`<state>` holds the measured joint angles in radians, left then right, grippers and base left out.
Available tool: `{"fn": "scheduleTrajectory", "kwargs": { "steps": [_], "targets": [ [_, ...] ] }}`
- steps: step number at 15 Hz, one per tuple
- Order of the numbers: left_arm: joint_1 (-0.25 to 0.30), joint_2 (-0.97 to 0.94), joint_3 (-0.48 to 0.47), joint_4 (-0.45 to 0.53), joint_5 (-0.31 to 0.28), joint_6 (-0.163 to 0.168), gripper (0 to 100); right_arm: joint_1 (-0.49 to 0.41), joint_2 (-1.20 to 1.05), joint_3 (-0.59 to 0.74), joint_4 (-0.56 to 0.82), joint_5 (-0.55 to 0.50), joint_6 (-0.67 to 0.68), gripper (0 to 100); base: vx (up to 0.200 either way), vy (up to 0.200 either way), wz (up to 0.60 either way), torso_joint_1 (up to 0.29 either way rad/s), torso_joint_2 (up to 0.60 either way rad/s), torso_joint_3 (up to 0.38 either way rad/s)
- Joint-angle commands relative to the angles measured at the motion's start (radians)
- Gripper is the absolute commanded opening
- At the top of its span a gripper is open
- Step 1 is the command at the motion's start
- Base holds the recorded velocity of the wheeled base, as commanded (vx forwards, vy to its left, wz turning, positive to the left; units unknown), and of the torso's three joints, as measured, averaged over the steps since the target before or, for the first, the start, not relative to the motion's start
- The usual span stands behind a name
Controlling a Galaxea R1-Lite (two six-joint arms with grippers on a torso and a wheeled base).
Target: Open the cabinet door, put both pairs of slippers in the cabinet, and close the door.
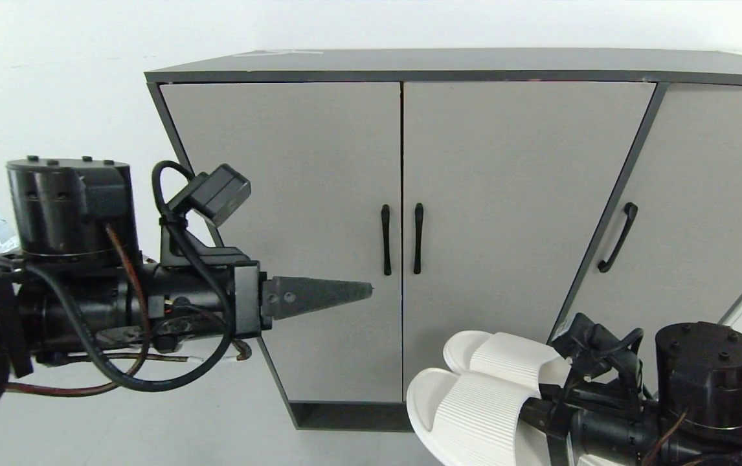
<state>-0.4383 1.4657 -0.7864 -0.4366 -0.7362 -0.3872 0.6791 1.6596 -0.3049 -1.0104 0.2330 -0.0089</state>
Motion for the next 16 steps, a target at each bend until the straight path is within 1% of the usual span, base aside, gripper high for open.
{"fn": "scheduleTrajectory", "kwargs": {
  "steps": [1,2,3,4,8,11,12,13,14,15,16],
  "targets": [
    [-0.019,0.119,-0.027,-0.073,0.031,0.005,100,0.0,0.011,0.0,0.0,0.0,-0.006,0,0.0,0.0,0.0,0.0,0.0,0.0],
    [-0.039,0.196,-0.044,-0.163,0.112,0.002,100,0.0,0.022,0.001,0.0,0.0,-0.013,0,0.0,0.0,0.0,0.0,0.0,0.0],
    [-0.057,0.246,-0.065,-0.209,0.175,0.001,100,0.0,0.025,0.001,0.0,0.0,-0.013,0,0.0,0.0,0.0,0.0,0.0,0.0],
    [-0.074,0.285,-0.086,-0.231,0.207,0.001,100,0.0,0.028,0.001,0.0,0.0,-0.014,0,0.0,0.0,0.0,0.0,0.0,0.0],
    [-0.102,0.363,-0.206,-0.226,0.216,0.001,100,0.0,0.028,0.003,-0.005,0.0,-0.014,0,0.0,0.0,0.0,0.0,0.0,0.0],
    [-0.117,0.373,-0.309,-0.143,0.218,0.004,100,0.0,0.029,0.012,-0.033,0.0,-0.014,0,0.0,0.0,0.0,0.0,0.0,0.0],
    [-0.125,0.392,-0.338,-0.129,0.225,0.021,100,0.0,0.029,0.012,-0.034,0.0,-0.014,0,0.0,0.0,0.0,0.0,0.0,0.0],
    [-0.132,0.415,-0.363,-0.128,0.265,0.054,100,0.0,0.029,0.013,-0.034,0.0,-0.014,0,0.0,0.0,0.0,0.0,0.0,0.0],
    [-0.142,0.443,-0.383,-0.128,0.299,0.08,100,0.0,0.028,0.017,-0.034,0.0,-0.014,0,0.0,0.0,0.0,0.0,0.0,0.0],
    [-0.143,0.466,-0.402,-0.126,0.311,0.096,100,0.0,0.028,0.018,-0.034,0.0,-0.014,0,0.0,0.0,0.0,0.0,0.0,0.0],
    [-0.143,0.487,-0.433,-0.114,0.316,0.099,100,0.0,0.029,0.018,-0.034,0.0,-0.014,0,0.0,0.0,0.0,0.0,0.0,0.0]
  ]
}}
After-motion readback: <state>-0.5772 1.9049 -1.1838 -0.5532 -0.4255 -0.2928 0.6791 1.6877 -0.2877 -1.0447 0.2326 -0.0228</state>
